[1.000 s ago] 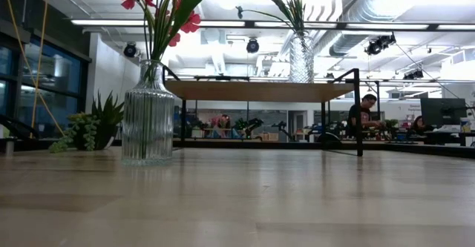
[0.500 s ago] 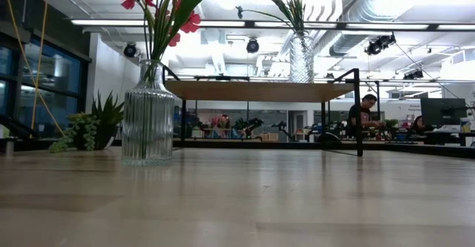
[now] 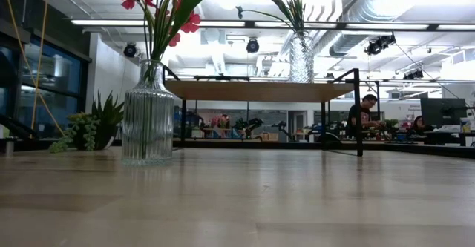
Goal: Pick and place flowers into a vace then onto a shelf
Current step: Put the transparent vase with flowers on the shelf
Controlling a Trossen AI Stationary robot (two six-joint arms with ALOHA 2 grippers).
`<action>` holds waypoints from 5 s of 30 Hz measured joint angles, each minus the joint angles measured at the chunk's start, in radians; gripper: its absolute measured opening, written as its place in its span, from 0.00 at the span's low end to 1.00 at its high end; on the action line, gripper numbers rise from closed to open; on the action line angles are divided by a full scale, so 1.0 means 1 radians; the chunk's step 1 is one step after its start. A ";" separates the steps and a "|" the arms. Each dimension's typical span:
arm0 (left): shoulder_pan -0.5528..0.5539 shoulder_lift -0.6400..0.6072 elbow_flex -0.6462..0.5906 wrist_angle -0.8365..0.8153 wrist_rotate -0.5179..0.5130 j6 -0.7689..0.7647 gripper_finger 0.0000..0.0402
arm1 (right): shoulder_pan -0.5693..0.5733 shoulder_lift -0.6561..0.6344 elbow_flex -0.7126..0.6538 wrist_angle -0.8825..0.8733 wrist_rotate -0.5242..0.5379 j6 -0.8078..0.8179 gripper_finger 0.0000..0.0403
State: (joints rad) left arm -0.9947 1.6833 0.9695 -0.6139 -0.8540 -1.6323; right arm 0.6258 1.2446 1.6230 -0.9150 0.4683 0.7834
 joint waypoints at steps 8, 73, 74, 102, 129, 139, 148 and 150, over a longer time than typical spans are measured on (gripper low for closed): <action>0.001 0.033 0.000 -0.005 -0.005 0.003 0.28 | 0.000 0.000 0.000 0.000 0.000 0.000 0.89; 0.202 0.037 -0.093 -0.055 0.219 -0.154 0.88 | 0.000 0.000 0.000 0.010 0.015 -0.007 0.89; 0.203 0.037 -0.093 -0.048 0.220 -0.151 0.88 | 0.000 0.000 0.000 0.010 0.015 -0.007 0.89; 0.229 0.037 -0.092 0.117 -0.113 -0.011 0.99 | 0.000 0.000 0.000 0.013 0.016 -0.007 0.89; 0.360 0.037 -0.092 0.263 -0.158 0.314 1.00 | 0.000 0.000 0.000 0.031 0.023 -0.006 0.89; 0.407 0.043 -0.092 0.263 -0.102 0.319 0.99 | 0.002 0.000 0.000 0.031 0.015 -0.025 0.89; 0.406 0.078 -0.091 0.275 -0.094 0.319 0.99 | 0.003 0.000 0.000 0.049 0.000 -0.033 0.89; 0.406 0.085 -0.092 0.274 -0.097 0.319 0.99 | 0.003 0.000 0.000 0.051 -0.001 -0.038 0.89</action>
State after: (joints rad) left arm -0.5890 1.7685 0.8776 -0.3395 -0.9508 -1.3131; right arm 0.6292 1.2446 1.6226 -0.8636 0.4675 0.7451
